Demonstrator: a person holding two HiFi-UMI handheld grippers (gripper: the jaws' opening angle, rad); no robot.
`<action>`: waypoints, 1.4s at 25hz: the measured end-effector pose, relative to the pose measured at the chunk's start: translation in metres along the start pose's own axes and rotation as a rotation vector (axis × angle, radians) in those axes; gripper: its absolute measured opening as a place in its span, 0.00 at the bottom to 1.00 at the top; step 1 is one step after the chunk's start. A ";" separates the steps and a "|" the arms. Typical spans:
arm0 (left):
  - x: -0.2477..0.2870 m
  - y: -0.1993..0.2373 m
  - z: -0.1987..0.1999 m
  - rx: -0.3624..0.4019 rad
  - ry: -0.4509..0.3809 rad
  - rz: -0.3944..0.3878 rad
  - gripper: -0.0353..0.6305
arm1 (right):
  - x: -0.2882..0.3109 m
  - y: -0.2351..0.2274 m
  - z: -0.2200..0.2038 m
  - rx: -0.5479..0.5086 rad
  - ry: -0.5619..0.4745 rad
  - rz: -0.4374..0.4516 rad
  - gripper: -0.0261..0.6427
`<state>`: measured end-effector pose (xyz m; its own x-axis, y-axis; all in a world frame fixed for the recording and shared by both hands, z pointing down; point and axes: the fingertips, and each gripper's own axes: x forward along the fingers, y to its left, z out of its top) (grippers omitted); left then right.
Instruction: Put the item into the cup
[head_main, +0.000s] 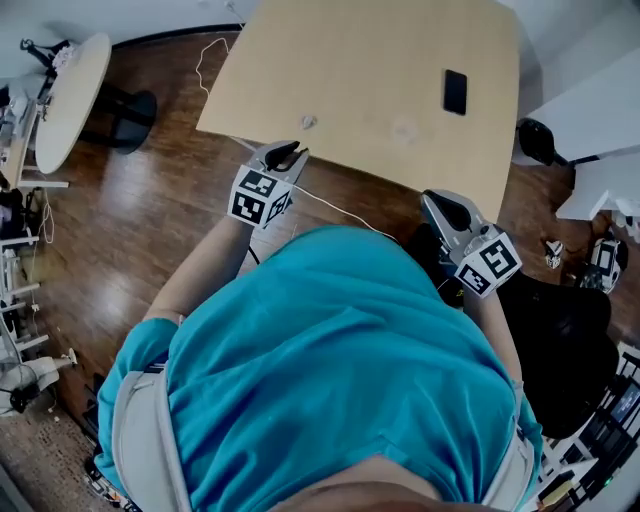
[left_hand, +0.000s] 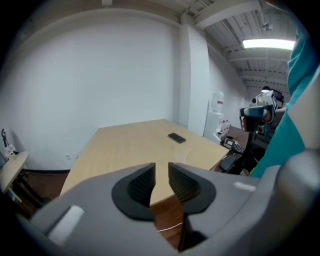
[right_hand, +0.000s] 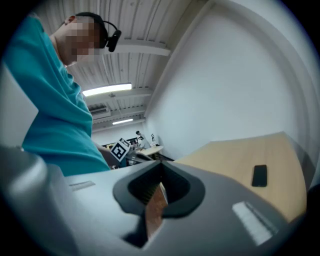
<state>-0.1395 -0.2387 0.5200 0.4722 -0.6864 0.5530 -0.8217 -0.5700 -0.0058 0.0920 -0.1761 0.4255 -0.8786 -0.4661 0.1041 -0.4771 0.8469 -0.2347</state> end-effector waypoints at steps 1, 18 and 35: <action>0.009 0.003 -0.004 0.005 0.021 0.015 0.14 | -0.002 -0.008 0.001 0.015 -0.007 0.002 0.04; 0.150 0.109 -0.097 -0.057 0.421 0.023 0.23 | 0.042 -0.057 -0.026 0.128 0.093 -0.126 0.04; 0.165 0.105 -0.126 0.013 0.508 -0.012 0.09 | 0.041 -0.069 -0.032 0.123 0.091 -0.176 0.04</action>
<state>-0.1881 -0.3547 0.7161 0.2641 -0.3750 0.8886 -0.8116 -0.5842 -0.0053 0.0878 -0.2455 0.4765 -0.7827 -0.5743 0.2397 -0.6222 0.7143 -0.3203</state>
